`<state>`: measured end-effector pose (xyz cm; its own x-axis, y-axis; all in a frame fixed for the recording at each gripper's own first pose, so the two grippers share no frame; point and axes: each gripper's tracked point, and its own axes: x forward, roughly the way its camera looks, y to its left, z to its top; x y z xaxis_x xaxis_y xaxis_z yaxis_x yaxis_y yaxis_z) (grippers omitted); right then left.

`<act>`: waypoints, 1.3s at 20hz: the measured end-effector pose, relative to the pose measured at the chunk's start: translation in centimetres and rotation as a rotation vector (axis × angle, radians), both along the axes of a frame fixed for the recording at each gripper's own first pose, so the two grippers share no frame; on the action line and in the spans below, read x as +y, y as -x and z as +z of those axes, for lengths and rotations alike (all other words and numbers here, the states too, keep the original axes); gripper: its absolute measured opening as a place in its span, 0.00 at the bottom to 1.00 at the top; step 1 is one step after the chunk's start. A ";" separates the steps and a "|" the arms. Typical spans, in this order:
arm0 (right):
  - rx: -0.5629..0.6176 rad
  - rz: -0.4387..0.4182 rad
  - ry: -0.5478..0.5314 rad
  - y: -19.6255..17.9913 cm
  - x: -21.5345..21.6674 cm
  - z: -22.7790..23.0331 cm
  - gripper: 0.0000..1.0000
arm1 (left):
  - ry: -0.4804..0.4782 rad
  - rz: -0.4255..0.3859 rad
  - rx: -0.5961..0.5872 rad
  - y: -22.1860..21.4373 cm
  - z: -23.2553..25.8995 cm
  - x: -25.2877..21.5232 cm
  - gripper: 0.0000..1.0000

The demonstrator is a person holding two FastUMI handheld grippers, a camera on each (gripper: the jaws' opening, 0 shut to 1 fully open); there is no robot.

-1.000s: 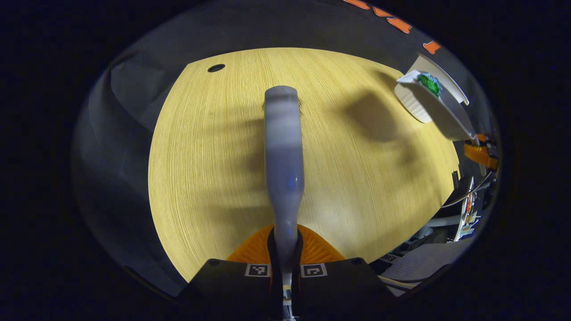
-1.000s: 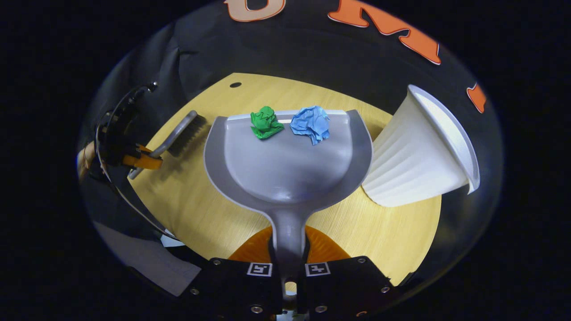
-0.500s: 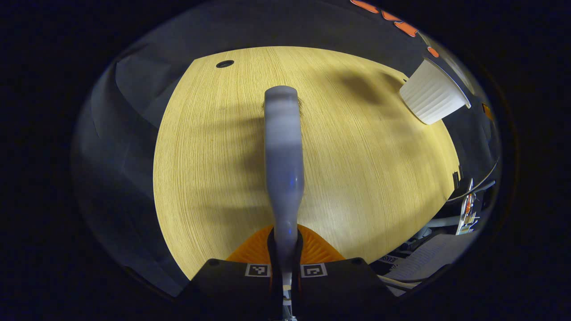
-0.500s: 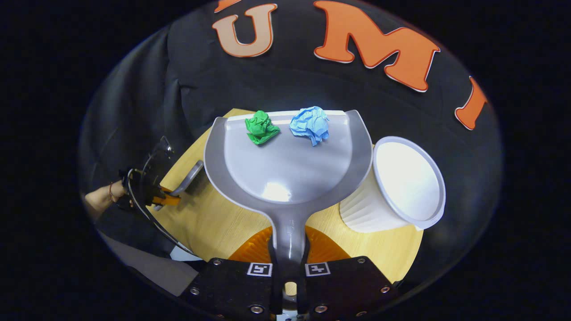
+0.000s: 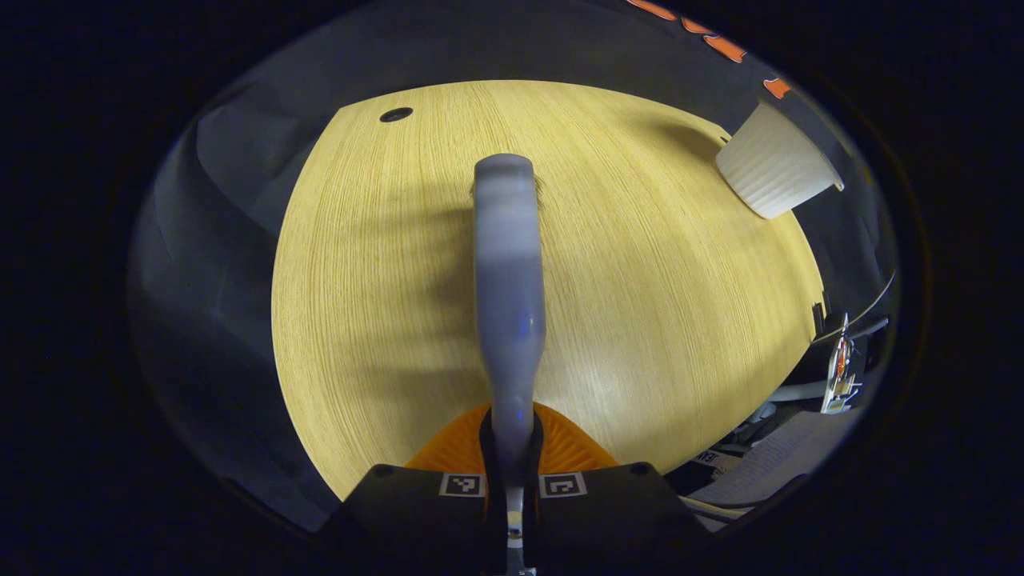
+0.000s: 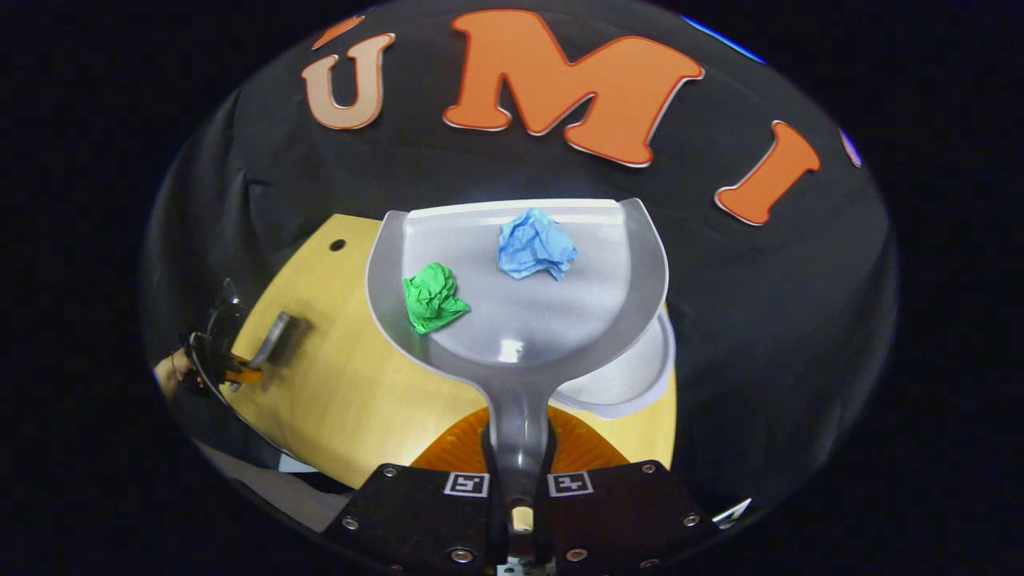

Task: Pick up the small broom and dustpan from the desktop, sweep the trash into the dustpan with the broom, and then empty the trash into the garbage bin.

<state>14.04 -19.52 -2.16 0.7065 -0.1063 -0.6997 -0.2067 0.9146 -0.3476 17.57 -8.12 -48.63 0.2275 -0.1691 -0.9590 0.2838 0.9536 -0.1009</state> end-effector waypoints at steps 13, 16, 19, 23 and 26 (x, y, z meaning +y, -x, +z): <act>0.092 -0.088 0.430 -0.9 -11.7 2.1 0.12 | -0.009 -0.019 0.001 -0.1 -0.1 0.0 0.11; 0.112 -0.056 0.535 -1.2 -12.7 2.3 0.12 | -0.020 -0.029 -0.001 -0.1 -0.2 0.3 0.11; 0.118 -0.016 0.656 -1.5 -13.2 3.7 0.12 | -0.031 -0.042 -0.001 0.1 -0.3 0.5 0.10; 0.126 0.003 0.736 -2.1 -13.0 5.2 0.12 | -0.031 -0.046 0.006 0.3 -0.3 0.4 0.10; 0.144 0.027 0.791 -2.6 -13.0 5.4 0.12 | -0.036 -0.053 0.004 0.3 -0.4 0.6 0.11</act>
<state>16.61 -32.47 3.24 0.6242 -0.5928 -0.5089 -0.3176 0.4025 -0.8585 17.24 -7.56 -49.05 0.2153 -0.1461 -0.9656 0.3333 0.9404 -0.0680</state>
